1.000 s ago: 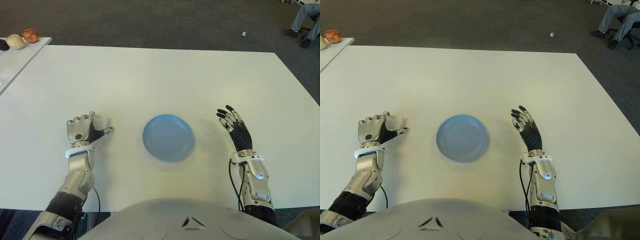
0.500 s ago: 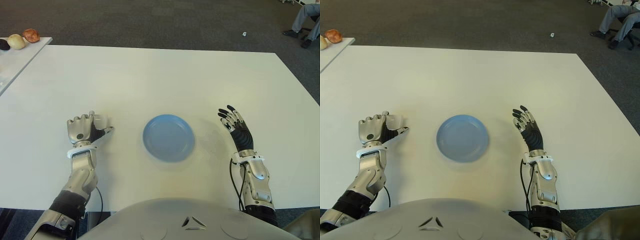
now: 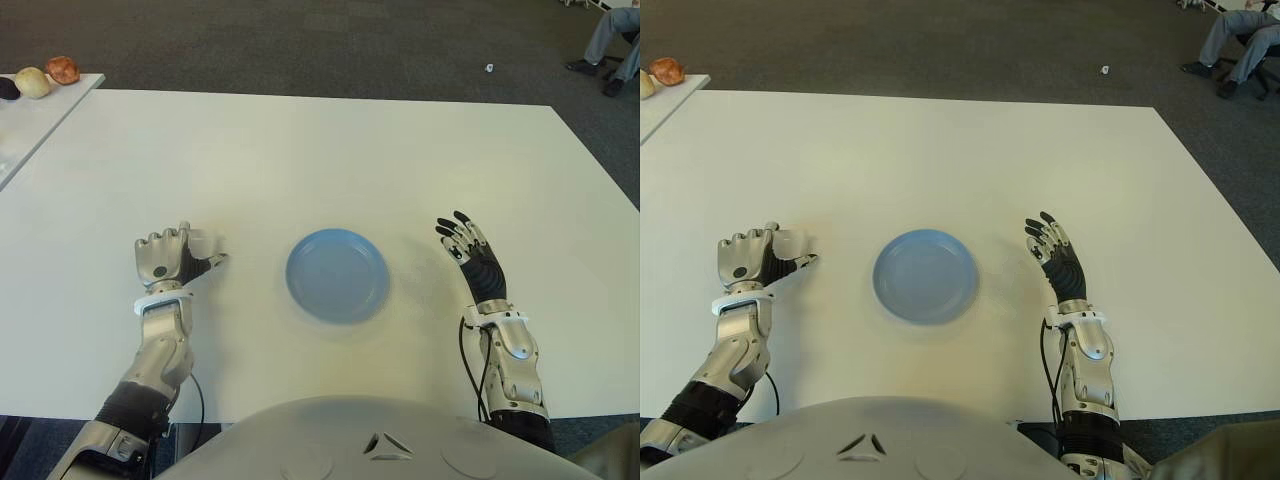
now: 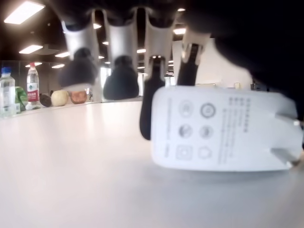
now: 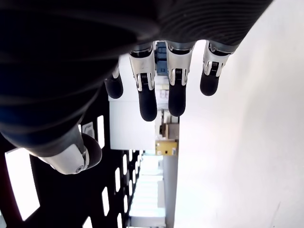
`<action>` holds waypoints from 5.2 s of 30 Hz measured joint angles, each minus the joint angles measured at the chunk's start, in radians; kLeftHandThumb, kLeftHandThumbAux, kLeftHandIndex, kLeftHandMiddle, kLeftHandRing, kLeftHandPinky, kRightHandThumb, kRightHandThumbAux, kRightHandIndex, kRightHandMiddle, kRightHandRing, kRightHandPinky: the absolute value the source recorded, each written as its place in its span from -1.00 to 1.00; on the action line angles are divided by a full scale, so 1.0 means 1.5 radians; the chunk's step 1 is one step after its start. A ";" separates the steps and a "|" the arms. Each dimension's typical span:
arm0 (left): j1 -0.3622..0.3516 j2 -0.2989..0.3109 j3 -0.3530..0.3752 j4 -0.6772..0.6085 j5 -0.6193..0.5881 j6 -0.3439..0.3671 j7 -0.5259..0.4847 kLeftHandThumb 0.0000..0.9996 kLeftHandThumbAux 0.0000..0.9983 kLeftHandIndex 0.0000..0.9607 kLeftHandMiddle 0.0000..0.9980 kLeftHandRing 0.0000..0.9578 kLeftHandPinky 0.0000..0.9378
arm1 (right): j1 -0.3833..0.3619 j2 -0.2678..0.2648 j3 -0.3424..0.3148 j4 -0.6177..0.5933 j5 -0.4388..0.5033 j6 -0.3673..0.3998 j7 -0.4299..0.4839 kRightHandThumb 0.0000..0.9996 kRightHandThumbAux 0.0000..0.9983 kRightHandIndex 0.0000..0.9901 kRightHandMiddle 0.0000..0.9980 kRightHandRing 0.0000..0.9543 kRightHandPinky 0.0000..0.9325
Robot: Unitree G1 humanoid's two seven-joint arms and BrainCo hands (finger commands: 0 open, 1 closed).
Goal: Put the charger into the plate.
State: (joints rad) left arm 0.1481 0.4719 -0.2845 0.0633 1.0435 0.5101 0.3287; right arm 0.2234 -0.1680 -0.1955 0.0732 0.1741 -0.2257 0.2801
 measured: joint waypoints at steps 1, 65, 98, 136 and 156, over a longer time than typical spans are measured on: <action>0.000 0.002 0.000 -0.015 0.000 0.000 -0.008 0.71 0.33 -0.16 0.10 0.74 0.75 | 0.000 0.000 0.000 0.000 0.000 0.000 0.000 -1.00 0.14 -0.84 -0.58 -0.67 -0.85; -0.103 -0.037 -0.009 -0.244 -0.144 -0.343 -0.318 0.71 0.34 -0.16 0.07 0.76 0.71 | 0.002 0.011 0.030 0.000 -0.008 -0.011 -0.031 -1.00 0.17 -0.82 -0.58 -0.67 -0.82; -0.132 -0.052 -0.062 -0.165 -0.163 -0.487 -0.286 0.71 0.33 -0.16 0.08 0.77 0.74 | 0.008 0.011 0.038 -0.031 -0.011 0.023 -0.054 -1.00 0.15 -0.82 -0.55 -0.63 -0.81; -0.147 0.003 -0.085 -0.230 -0.140 -0.491 -0.462 -0.44 -0.56 -1.00 -1.00 -1.00 -1.00 | 0.020 0.010 0.038 -0.047 -0.012 0.028 -0.057 -0.98 0.27 -0.92 -0.51 -0.61 -0.90; -0.147 0.002 -0.083 -0.269 -0.134 -0.467 -0.481 -0.33 -0.38 -0.95 -1.00 -1.00 -1.00 | 0.026 0.004 0.033 -0.048 -0.011 0.027 -0.047 -1.00 0.27 -0.94 -0.48 -0.57 -0.91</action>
State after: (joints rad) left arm -0.0729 0.4751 -0.4088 -0.3404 0.8427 -0.1900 -0.3925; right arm 0.2627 -0.1621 -0.1464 0.0013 0.1582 -0.1848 0.2095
